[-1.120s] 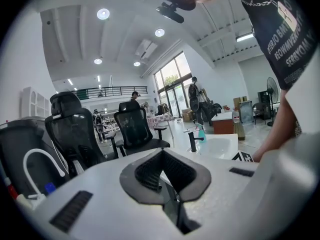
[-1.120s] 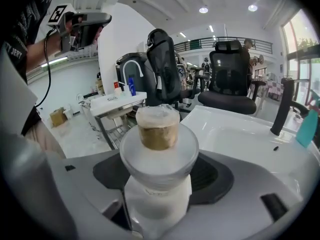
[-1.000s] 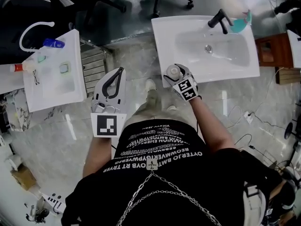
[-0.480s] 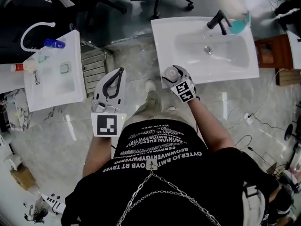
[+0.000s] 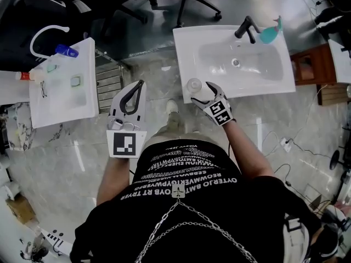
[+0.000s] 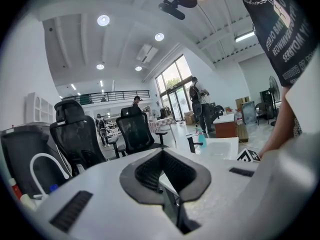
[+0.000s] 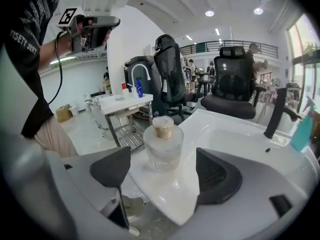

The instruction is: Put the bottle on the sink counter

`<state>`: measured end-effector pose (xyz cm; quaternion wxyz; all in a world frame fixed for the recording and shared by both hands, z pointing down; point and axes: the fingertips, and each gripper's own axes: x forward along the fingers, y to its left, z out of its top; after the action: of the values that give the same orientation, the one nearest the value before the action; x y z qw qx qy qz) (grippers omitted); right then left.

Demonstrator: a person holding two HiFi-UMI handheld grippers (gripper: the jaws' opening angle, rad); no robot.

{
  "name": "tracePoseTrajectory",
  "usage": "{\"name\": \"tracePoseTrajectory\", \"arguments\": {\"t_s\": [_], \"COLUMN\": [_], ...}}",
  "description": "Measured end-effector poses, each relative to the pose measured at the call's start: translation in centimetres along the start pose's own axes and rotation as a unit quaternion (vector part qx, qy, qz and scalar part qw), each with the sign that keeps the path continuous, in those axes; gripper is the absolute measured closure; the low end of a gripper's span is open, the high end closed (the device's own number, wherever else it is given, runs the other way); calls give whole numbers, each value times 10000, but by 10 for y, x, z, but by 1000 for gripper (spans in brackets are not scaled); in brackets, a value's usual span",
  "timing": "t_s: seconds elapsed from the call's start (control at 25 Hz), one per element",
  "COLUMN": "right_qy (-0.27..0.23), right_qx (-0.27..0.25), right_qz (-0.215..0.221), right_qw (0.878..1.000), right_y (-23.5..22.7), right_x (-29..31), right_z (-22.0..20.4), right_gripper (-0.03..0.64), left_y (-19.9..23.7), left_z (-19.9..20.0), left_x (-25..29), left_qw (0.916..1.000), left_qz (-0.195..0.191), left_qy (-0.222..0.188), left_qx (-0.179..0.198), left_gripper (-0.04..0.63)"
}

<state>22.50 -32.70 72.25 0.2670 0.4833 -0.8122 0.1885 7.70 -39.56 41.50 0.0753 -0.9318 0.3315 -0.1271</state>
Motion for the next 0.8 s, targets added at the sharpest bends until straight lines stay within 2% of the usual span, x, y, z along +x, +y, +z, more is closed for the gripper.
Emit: {"name": "tracePoseTrajectory", "arguments": {"t_s": [0.16, 0.2, 0.36, 0.48, 0.6, 0.8], "right_qy": [-396, -502, -959, -1283, -1566, -1731], "right_qx": [125, 189, 458, 606, 488, 147], "right_qz": [-209, -255, -484, -928, -1227, -1558], "right_qw": [9989, 9982, 9932, 9855, 9788, 9724], "right_y": [-6, -7, -11, -21, -20, -13], "right_x": [-47, -59, -113, -157, -200, -262], "right_z": [22, 29, 59, 80, 102, 126], "right_gripper": [239, 257, 419, 609, 620, 621], "left_y": [-12, -15, -30, -37, -51, -82], "left_z": [12, 16, 32, 36, 45, 57], "left_x": [-12, -16, -34, -43, -51, -65], "left_qw": [9990, 9988, 9985, 9982, 9983, 9989], "left_qz": [12, 9, 166, 339, 369, 281], "left_qy": [-202, -250, -448, -393, -417, -384], "left_qx": [-390, -411, -250, -294, -184, -22], "left_gripper": [589, 589, 589, 589, 590, 589]}}
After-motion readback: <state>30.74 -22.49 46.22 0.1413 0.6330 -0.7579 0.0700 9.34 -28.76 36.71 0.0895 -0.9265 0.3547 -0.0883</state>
